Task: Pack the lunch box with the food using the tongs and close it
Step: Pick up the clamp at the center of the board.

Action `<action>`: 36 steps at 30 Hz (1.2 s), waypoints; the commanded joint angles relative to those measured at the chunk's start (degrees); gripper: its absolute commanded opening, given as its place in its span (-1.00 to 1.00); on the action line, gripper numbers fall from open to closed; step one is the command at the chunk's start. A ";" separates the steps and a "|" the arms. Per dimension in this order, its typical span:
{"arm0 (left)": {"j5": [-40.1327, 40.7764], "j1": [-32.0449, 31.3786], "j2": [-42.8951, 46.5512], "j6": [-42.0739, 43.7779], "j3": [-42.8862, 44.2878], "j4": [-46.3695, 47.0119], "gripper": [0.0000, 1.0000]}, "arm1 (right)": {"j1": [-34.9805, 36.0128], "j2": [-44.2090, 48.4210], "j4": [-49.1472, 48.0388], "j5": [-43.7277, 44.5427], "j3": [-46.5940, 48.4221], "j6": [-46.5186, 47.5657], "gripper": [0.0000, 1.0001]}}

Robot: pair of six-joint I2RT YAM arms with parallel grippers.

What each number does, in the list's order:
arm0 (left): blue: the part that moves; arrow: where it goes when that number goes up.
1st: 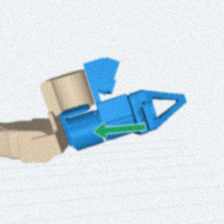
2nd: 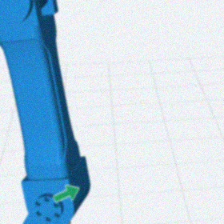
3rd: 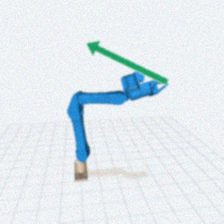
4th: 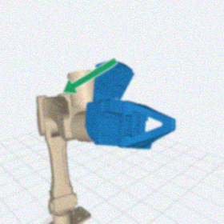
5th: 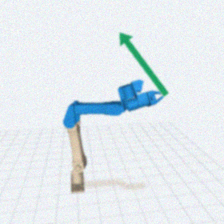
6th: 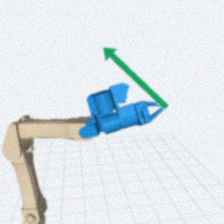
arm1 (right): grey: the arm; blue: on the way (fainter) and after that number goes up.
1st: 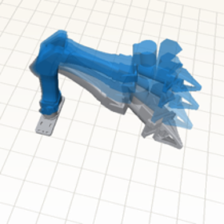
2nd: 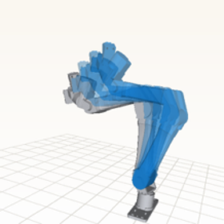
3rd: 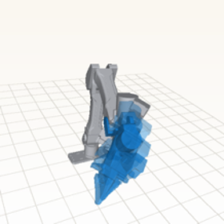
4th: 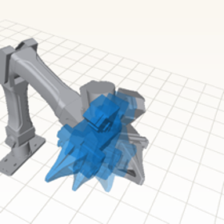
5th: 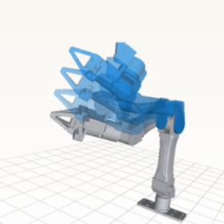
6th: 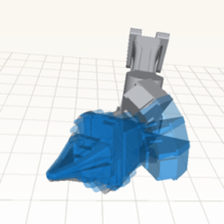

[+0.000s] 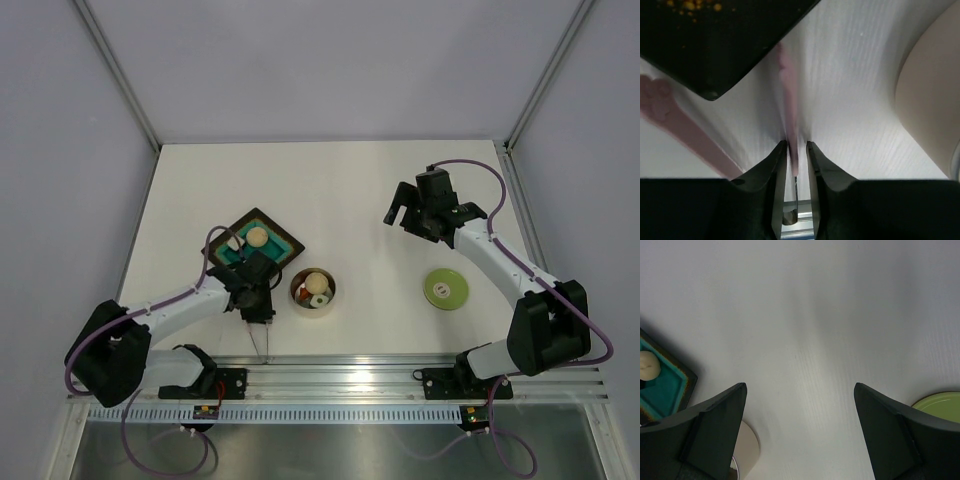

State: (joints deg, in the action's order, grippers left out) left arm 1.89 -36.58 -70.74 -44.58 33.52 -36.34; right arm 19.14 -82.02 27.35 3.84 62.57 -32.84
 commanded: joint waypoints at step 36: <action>0.93 -21.49 -9.75 24.35 41.61 -9.63 -1.00 | -0.06 8.89 6.56 10.48 2.38 4.27 0.97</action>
State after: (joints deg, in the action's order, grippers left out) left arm 6.04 -53.47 -76.29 -25.41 69.17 -50.85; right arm 19.22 -74.70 31.24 9.69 63.09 -30.92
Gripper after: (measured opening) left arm 0.025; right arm 0.980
